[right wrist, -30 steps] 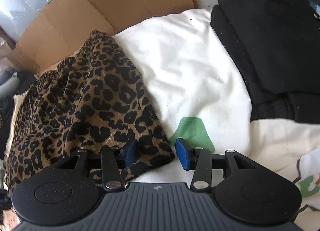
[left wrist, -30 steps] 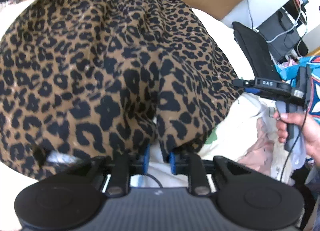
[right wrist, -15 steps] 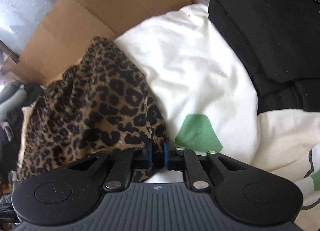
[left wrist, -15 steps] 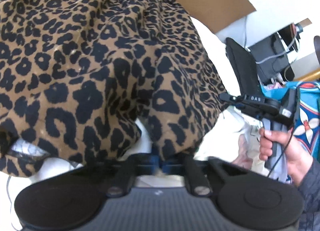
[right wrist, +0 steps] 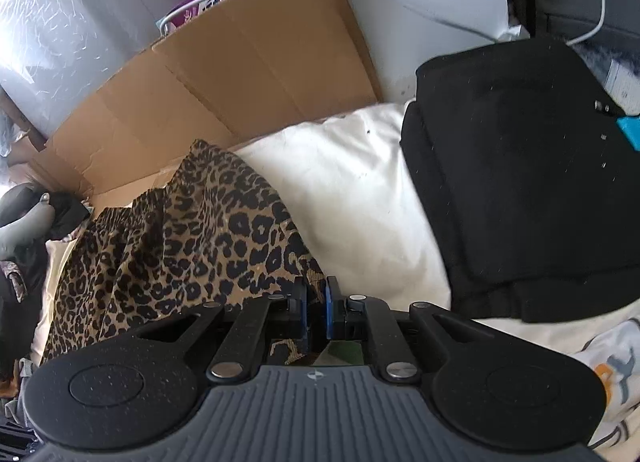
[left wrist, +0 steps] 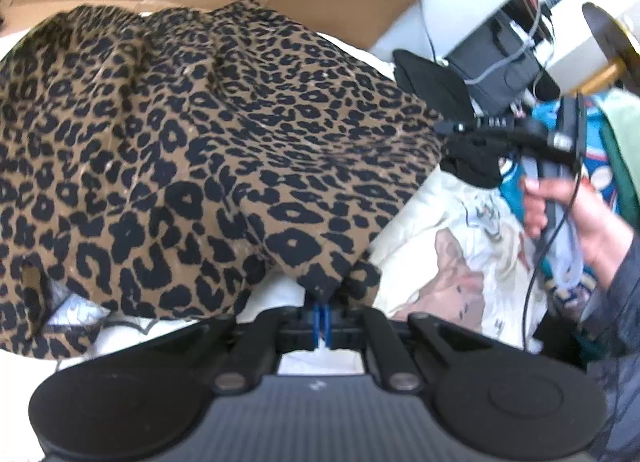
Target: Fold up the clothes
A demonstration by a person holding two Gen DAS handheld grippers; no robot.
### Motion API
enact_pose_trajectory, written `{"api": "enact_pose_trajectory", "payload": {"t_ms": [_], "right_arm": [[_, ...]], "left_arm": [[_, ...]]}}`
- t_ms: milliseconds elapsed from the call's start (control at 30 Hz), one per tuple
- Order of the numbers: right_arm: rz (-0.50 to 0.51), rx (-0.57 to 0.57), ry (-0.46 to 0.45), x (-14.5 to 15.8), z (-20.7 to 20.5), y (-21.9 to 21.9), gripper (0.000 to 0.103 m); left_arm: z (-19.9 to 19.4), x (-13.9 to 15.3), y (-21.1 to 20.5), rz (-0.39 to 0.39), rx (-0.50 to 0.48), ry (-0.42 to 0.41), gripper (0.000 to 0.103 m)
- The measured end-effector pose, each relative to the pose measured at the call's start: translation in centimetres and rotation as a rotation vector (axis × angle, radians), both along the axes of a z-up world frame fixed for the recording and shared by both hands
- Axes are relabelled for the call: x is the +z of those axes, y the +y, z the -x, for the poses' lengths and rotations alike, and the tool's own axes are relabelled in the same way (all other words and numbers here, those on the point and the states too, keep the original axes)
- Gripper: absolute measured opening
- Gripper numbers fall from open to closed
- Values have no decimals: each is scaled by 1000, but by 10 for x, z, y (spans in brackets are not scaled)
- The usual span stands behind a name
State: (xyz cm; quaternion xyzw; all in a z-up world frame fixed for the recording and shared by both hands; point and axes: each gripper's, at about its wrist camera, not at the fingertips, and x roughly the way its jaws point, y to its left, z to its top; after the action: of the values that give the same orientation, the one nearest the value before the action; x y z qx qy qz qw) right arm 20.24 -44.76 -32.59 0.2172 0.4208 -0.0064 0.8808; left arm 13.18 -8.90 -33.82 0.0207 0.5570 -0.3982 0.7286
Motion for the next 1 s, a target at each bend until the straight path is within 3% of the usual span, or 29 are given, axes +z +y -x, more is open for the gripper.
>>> {"api": "enact_pose_trajectory", "payload": {"t_ms": [200,300,433,667,833,1000], "right_arm": [[32,9,-3,4,-2,-2,7],[93,23,34,-10,-6,4,7],[89,-6,81,-28,-4,-3,12],[41,-61,83,-32,8,-12,41],[-49,-112,94,-48,10,-15,46],[-111,-138,78,-66,8,-15,47]], "left_arm": [[8,-2,-5,-112,-92,-39,3],[8,-14,-8,-159,-126,2,3],[5,-7,5,-110,-112,31,6],[-4,8,19,-44,-64,65,10],[-13,0,18,-16,3,88,10],[-24,-31,17,8,96,164,22]]}}
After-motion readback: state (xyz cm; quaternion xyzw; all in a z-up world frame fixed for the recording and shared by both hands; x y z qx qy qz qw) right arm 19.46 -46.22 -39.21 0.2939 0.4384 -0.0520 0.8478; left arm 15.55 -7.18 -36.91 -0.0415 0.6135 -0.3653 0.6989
